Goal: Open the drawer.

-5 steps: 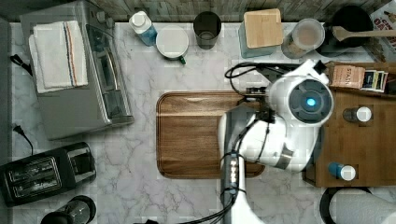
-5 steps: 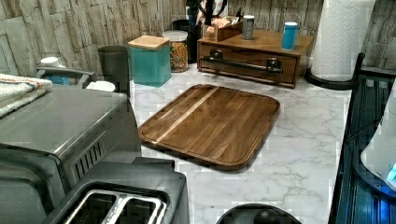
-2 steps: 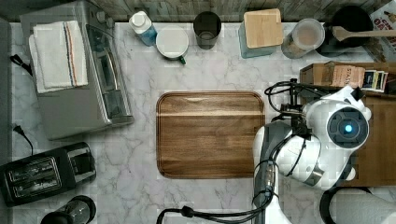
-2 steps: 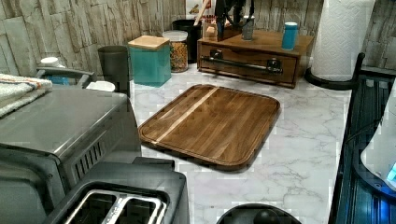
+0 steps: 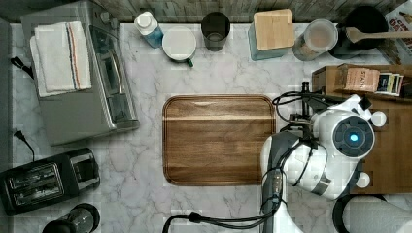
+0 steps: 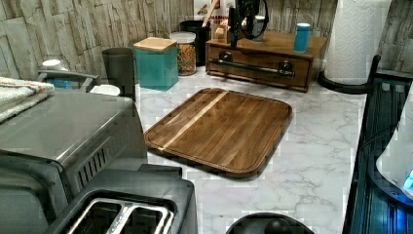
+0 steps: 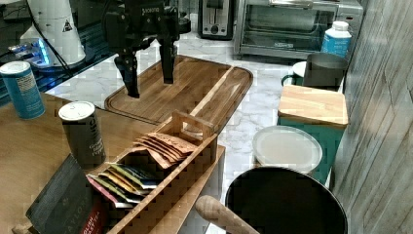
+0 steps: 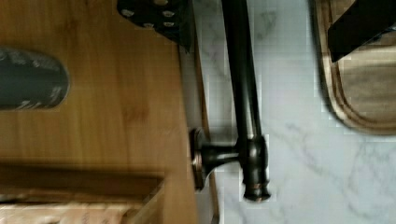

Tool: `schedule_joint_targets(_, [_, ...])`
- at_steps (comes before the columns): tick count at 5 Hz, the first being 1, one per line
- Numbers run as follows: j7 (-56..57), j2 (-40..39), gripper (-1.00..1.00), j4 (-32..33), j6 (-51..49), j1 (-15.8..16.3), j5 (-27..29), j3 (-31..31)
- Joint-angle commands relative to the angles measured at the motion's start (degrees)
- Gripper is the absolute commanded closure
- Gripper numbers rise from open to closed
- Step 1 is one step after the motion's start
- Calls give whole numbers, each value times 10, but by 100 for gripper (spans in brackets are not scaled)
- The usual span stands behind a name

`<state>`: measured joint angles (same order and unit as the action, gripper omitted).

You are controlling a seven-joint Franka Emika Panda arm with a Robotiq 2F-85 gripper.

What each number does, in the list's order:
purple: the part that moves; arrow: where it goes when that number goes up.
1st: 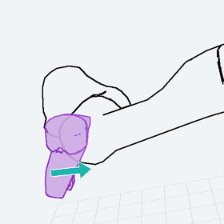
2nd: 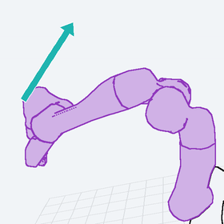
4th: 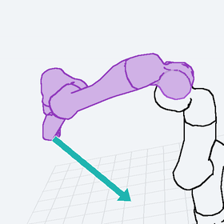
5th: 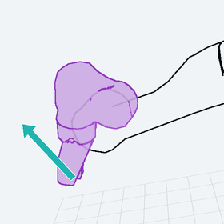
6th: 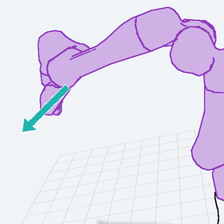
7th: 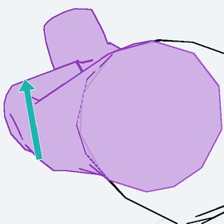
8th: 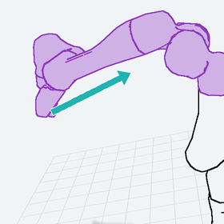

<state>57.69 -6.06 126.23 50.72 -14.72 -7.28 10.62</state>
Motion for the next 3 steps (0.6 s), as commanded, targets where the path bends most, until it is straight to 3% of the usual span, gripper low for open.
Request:
schedule_joint_targets(1, [8,-26,-100,10,38,15,-68,-8])
schedule_joint_targets(3, [-43,-48,-100,18,60,23,-102,4])
